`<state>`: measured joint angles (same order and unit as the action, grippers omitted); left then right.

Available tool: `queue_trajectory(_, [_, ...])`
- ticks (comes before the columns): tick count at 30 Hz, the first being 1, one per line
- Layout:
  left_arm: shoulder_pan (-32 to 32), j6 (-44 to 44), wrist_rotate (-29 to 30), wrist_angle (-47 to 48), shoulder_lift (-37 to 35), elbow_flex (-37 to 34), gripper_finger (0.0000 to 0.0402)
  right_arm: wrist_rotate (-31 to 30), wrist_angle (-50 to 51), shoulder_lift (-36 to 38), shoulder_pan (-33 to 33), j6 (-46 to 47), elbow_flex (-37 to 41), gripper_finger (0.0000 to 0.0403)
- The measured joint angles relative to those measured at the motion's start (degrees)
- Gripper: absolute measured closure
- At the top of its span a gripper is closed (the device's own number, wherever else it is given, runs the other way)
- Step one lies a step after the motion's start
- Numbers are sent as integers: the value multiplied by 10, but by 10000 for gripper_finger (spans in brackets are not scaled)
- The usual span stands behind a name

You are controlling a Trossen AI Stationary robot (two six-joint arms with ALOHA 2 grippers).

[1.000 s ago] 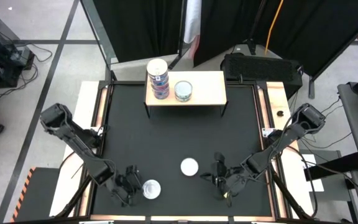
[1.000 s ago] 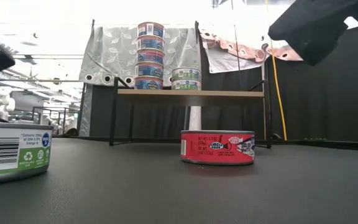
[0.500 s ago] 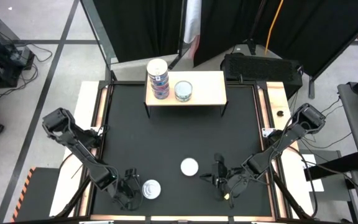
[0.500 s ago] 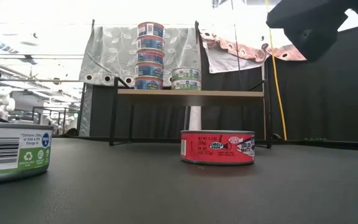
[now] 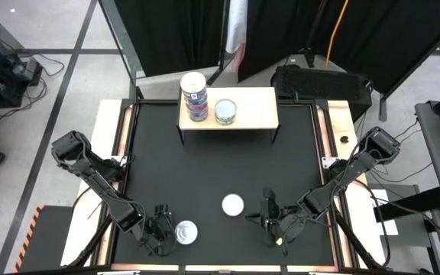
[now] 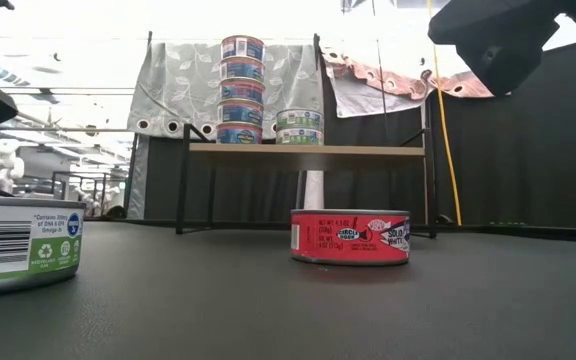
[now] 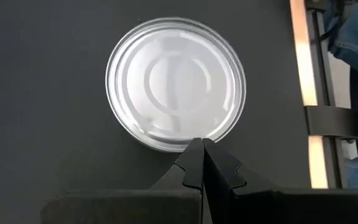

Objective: Stack canned seafood by type on shelf
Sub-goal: Stack the green tuna can on top of the other green tuna can on the shelf

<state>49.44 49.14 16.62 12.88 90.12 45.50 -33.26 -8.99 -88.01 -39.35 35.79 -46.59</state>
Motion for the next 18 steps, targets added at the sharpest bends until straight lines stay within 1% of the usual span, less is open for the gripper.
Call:
queue_trajectory(6, [0,10,0,0,17,2,399,1,0,0,0,1,0,392])
queue_trajectory(18, [3,30,3,21,18,3,399,2,0,0,0,5,0,392])
